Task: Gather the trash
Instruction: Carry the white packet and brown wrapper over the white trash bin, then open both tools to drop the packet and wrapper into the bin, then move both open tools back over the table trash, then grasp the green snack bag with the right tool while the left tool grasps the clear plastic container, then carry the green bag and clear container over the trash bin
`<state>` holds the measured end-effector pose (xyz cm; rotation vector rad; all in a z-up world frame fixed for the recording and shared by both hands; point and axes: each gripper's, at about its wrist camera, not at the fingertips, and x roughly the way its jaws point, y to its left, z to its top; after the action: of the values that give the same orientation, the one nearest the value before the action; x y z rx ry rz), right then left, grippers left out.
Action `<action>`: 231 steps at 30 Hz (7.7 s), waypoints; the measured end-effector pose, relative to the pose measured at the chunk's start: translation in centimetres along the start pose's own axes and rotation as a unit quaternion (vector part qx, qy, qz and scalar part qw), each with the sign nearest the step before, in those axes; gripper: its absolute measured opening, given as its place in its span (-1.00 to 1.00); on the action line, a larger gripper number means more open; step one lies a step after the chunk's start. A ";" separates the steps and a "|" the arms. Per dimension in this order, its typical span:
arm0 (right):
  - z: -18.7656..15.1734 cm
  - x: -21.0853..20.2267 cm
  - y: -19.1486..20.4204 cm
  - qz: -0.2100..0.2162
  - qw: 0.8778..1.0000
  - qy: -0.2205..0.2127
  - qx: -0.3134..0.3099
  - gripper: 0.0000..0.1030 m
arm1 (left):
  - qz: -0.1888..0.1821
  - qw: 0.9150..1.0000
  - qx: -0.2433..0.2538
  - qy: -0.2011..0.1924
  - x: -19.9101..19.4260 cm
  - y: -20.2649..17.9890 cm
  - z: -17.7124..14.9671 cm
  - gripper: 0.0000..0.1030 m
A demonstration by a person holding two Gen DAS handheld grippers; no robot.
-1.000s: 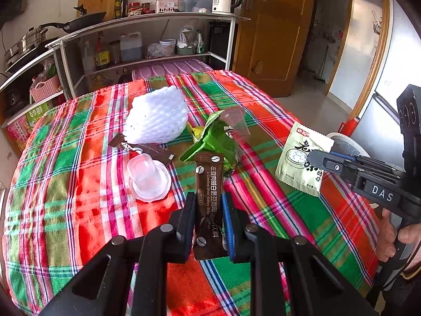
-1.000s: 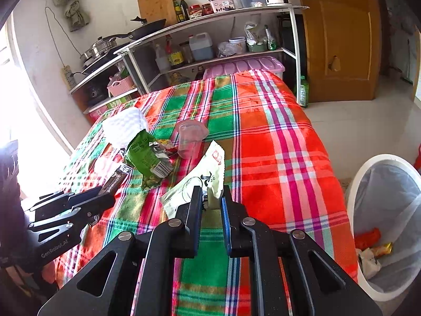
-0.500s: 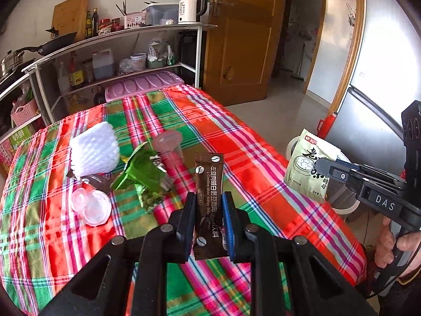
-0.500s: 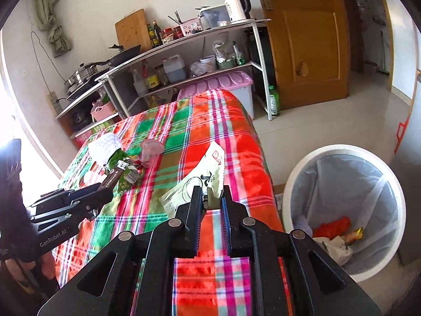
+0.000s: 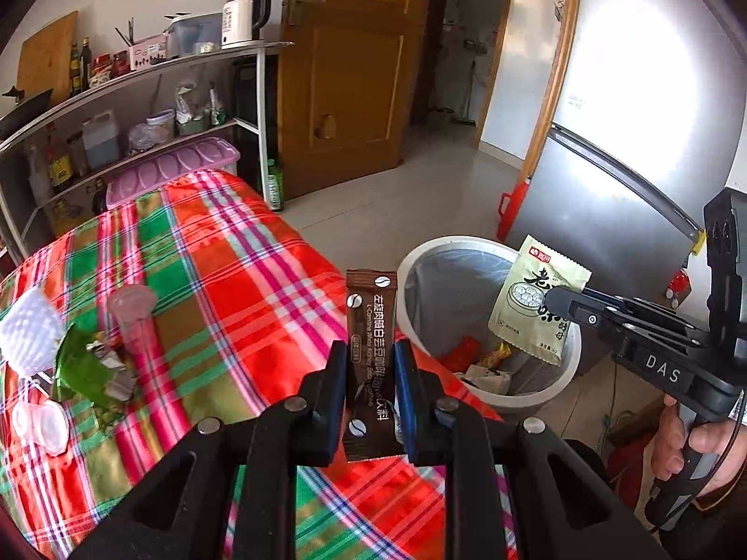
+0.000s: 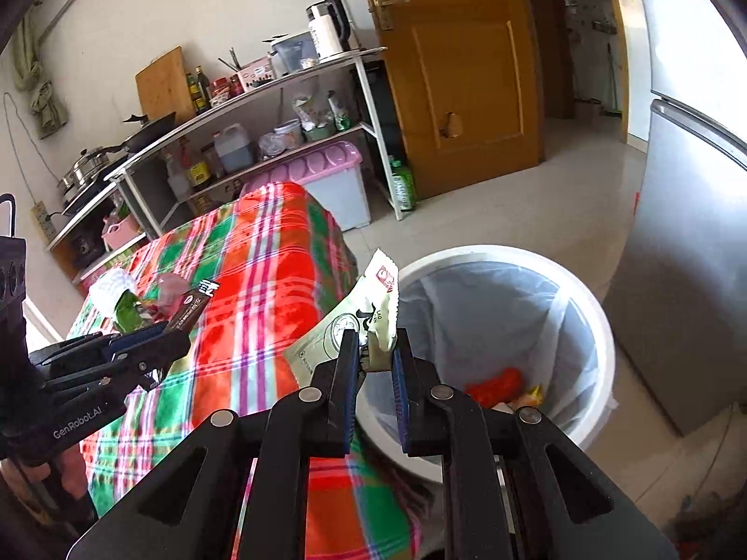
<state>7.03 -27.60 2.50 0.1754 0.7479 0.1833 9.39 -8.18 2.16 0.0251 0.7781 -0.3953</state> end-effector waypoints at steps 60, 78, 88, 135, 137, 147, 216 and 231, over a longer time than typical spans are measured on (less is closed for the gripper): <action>-1.0 1.2 -3.3 -0.061 0.998 0.020 0.019 -0.29 | 0.010 1.000 -0.022 0.012 -0.1 -0.7 -0.3 0.25; -0.4 4.2 8.2 0.041 0.997 0.024 -0.059 -0.02 | 0.111 0.986 -0.123 -0.015 -6.3 11.2 -4.9 0.49; -0.4 7.0 15.3 0.098 0.986 0.047 -0.127 -0.02 | 0.150 0.973 -0.175 -0.007 -8.0 17.5 -7.8 0.50; -1.0 15.2 26.1 0.159 0.954 0.105 -0.232 -0.39 | 0.132 0.970 -0.203 0.018 -5.6 24.6 -7.9 0.59; -0.9 14.9 25.7 0.158 0.957 0.101 -0.224 -0.42 | 0.136 0.969 -0.204 0.016 -5.4 24.5 -7.9 0.59; -1.0 14.2 24.0 0.166 0.963 0.100 -0.185 -0.43 | 0.154 0.968 -0.197 0.015 -4.5 24.3 -7.7 0.41; -0.6 1.7 5.5 0.039 0.998 -0.004 -0.050 -0.43 | 0.049 0.999 -0.020 -0.012 -2.2 3.4 -1.8 -0.16; -0.9 -0.4 -3.2 -0.034 0.999 -0.011 0.002 -0.43 | -0.008 0.999 0.039 0.006 2.5 -4.8 0.7 -0.16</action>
<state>6.45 -30.75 1.42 0.1550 0.7309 0.1150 9.78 -13.61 1.57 0.0941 0.7751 -0.4400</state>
